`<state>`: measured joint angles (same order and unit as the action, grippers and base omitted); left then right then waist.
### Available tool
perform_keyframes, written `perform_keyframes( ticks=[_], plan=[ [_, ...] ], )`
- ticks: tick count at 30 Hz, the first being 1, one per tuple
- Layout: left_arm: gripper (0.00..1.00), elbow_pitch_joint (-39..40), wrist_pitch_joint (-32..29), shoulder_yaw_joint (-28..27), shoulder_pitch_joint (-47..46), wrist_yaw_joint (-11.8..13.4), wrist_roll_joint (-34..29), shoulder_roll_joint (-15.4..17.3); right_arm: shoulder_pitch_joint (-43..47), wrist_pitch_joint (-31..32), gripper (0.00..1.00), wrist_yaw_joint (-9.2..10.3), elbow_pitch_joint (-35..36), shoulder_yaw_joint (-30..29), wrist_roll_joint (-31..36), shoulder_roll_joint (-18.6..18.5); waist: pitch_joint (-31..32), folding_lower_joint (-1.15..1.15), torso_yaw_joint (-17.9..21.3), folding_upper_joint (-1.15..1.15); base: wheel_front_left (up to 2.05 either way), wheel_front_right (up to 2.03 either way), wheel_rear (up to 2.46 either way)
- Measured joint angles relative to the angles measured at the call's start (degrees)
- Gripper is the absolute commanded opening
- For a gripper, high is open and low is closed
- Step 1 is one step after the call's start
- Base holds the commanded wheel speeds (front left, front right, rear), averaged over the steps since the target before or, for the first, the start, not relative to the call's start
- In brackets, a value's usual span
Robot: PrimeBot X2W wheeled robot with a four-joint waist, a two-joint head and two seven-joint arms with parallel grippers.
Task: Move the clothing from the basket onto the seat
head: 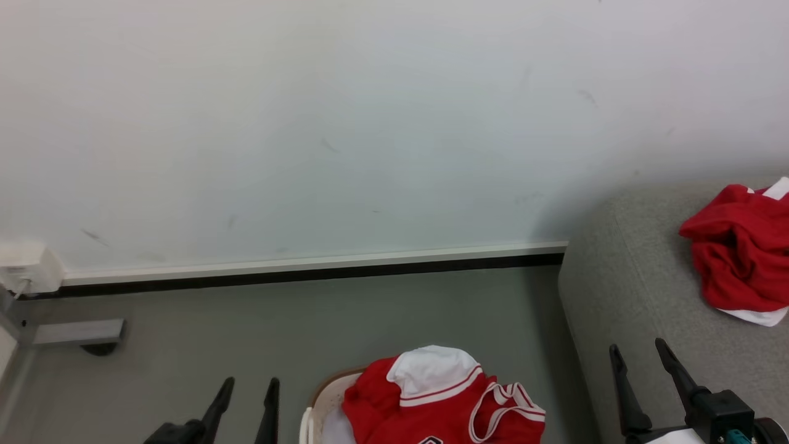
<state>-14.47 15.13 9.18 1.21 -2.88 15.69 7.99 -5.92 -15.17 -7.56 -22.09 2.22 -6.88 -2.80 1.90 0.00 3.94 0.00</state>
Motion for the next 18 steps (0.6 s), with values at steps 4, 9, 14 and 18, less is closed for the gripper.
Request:
perform_keyframes(
  ticks=[4,9,14,18],
  plan=[
    [1.0,-1.6,0.0,1.3,-2.4,-1.0,-0.8,-0.4,-0.9,0.0,1.0,0.0,0.6,-0.5,0.3,0.0,-1.3,0.0,2.3,0.0,0.0,0.0,0.0],
    [1.0,-5.4,-1.0,4.0,-7.9,-2.2,-1.6,-0.4,-2.8,0.0,1.0,0.0,2.7,-1.1,0.5,0.0,-4.7,0.0,5.3,0.0,0.0,0.0,0.0],
    [1.0,-10.9,-4.7,7.0,-16.5,-3.2,-2.2,-0.7,-5.3,0.0,1.0,0.0,5.7,-1.9,0.6,-0.1,-10.3,0.01,7.7,0.0,0.0,0.0,0.0],
    [1.0,-16.3,-7.7,9.7,-22.9,-3.7,-3.2,-1.3,-7.1,0.0,1.0,0.0,8.2,-1.7,0.2,-0.1,-15.2,0.02,9.4,0.0,0.0,0.0,0.0]
  ],
)
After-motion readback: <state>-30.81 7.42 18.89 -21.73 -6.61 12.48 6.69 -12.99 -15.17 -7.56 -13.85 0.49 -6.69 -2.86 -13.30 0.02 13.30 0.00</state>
